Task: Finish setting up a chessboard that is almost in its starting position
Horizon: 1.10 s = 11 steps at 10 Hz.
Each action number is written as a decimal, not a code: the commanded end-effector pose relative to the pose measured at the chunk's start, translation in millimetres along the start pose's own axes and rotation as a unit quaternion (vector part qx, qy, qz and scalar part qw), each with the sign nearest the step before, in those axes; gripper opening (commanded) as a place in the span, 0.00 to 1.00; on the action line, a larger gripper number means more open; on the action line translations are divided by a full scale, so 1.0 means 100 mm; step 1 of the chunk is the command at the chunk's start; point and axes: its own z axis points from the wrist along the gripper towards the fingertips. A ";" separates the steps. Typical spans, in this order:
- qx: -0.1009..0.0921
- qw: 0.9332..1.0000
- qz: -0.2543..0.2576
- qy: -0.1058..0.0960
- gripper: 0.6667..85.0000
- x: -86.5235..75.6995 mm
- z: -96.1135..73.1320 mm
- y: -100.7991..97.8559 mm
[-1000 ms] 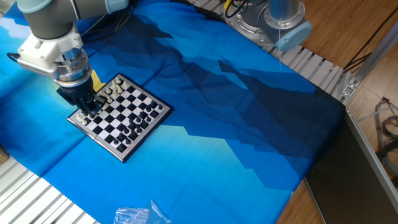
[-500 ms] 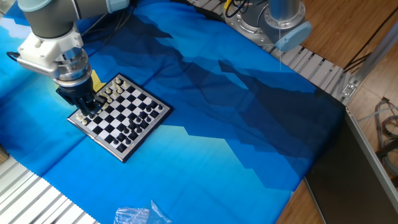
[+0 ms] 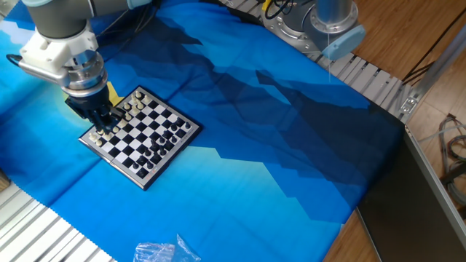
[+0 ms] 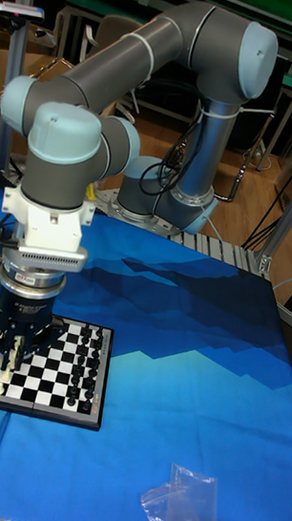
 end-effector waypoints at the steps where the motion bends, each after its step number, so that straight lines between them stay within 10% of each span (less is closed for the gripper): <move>1: 0.007 1.000 0.013 0.007 0.26 0.08 -0.25 0.06; 5: 0.038 0.997 0.060 0.016 0.00 0.01 -0.44 0.18; 11: 0.050 0.998 0.037 0.007 0.00 -0.10 -0.43 0.11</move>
